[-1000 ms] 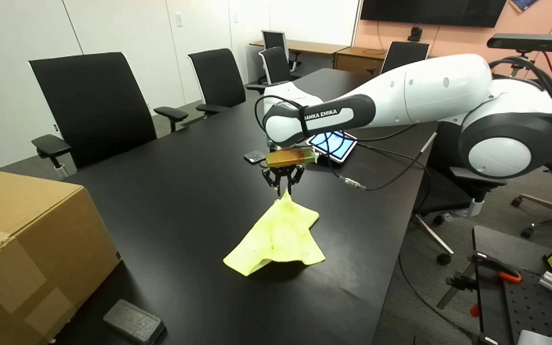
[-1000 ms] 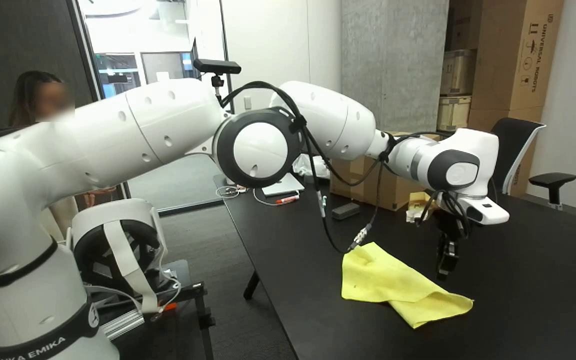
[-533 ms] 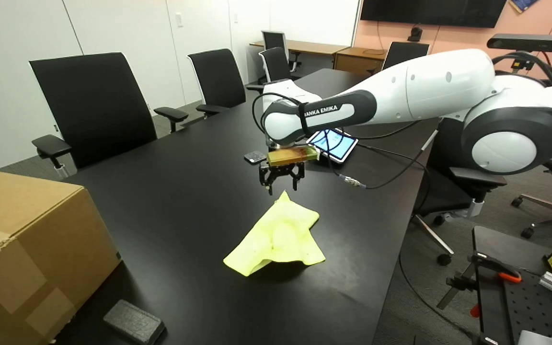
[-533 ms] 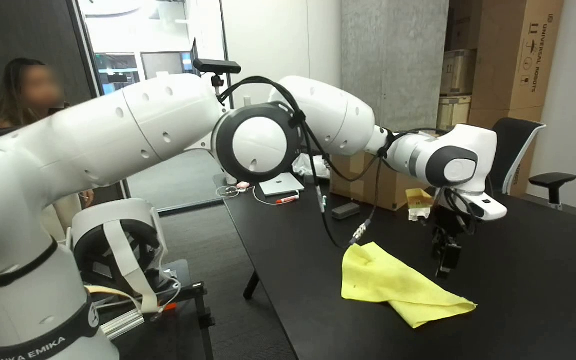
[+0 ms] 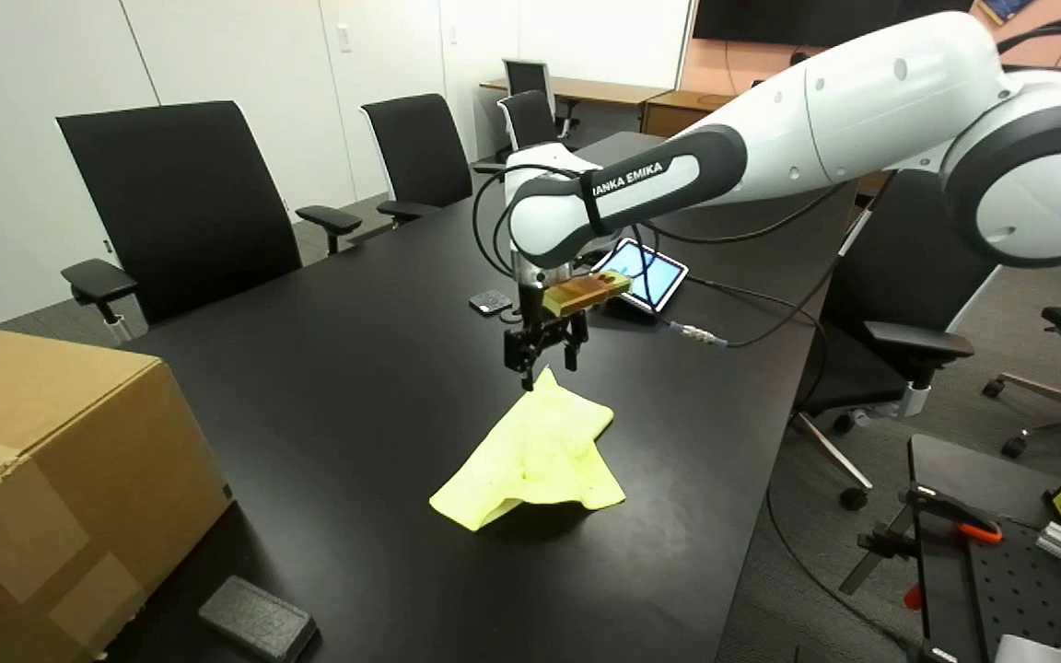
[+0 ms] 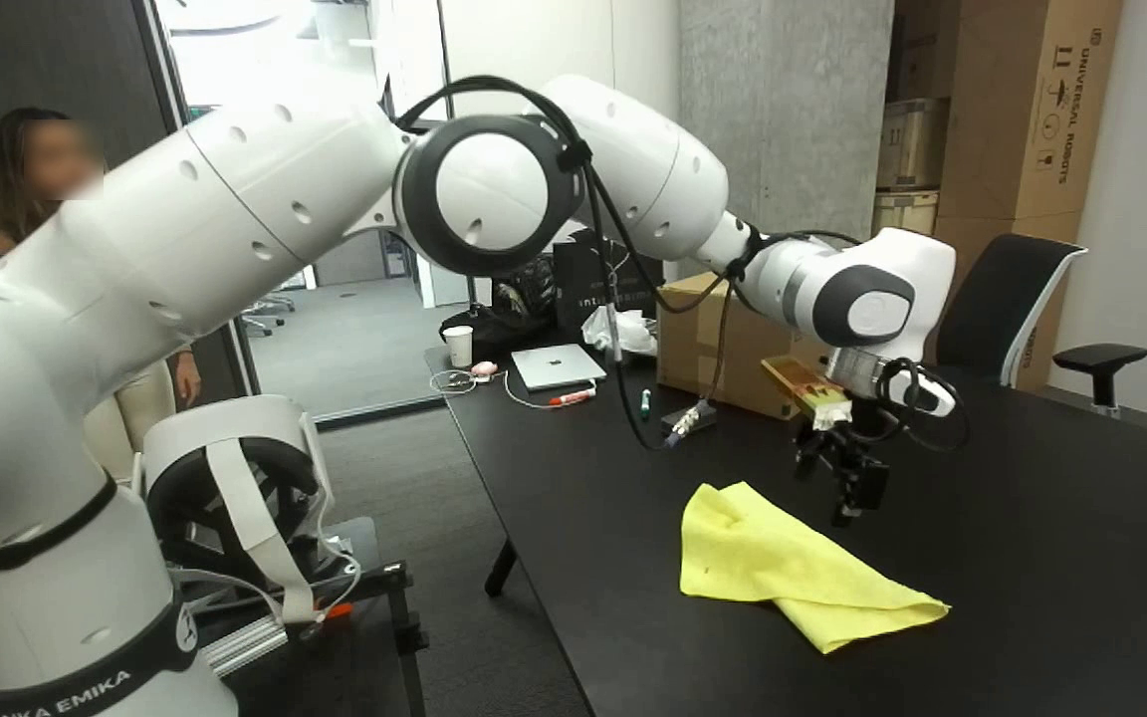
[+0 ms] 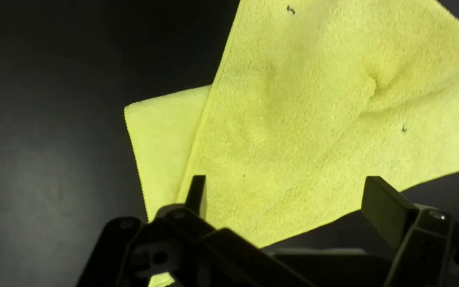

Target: Fold the towel in half

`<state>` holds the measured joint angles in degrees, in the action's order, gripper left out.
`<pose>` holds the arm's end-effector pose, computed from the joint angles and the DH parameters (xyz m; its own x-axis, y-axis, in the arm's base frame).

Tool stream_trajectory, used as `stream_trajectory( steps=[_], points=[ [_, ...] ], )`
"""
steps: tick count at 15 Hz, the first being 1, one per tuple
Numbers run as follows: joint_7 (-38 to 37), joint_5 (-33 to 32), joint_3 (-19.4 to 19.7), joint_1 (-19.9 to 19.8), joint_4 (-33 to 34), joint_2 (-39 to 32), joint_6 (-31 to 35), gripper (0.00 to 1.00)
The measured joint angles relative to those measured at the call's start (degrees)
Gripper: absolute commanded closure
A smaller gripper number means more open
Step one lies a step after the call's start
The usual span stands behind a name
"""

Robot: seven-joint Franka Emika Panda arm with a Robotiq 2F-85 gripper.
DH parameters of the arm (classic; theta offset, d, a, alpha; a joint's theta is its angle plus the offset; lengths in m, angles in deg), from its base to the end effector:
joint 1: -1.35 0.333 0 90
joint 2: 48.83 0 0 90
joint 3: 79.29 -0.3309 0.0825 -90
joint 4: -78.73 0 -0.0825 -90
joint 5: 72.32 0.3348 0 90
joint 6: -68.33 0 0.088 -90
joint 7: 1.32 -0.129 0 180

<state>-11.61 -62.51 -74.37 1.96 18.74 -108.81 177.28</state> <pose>0.7215 -0.0181 0.1894 0.9401 -0.2765 -0.1993 -0.2896 -0.9563 -0.0392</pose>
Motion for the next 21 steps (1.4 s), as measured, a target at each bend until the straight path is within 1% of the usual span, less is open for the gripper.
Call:
stream_trajectory(
  steps=[3, 7, 11, 16, 21],
  points=[
    [5.69, -0.66, -2.45, 0.59, -7.57, 4.11, 1.86, 0.00],
    [8.69, -1.71, -5.47, 1.21, -18.16, 8.92, 6.83, 0.00],
    [11.59, -2.79, -6.93, 1.81, -29.44, 13.07, 12.92, 0.00],
    [14.89, -4.46, -7.56, 2.00, -44.42, 17.98, 22.53, 0.00],
    [18.07, -5.55, -7.81, 1.98, -59.42, 24.18, 35.03, 0.00]
  ],
)
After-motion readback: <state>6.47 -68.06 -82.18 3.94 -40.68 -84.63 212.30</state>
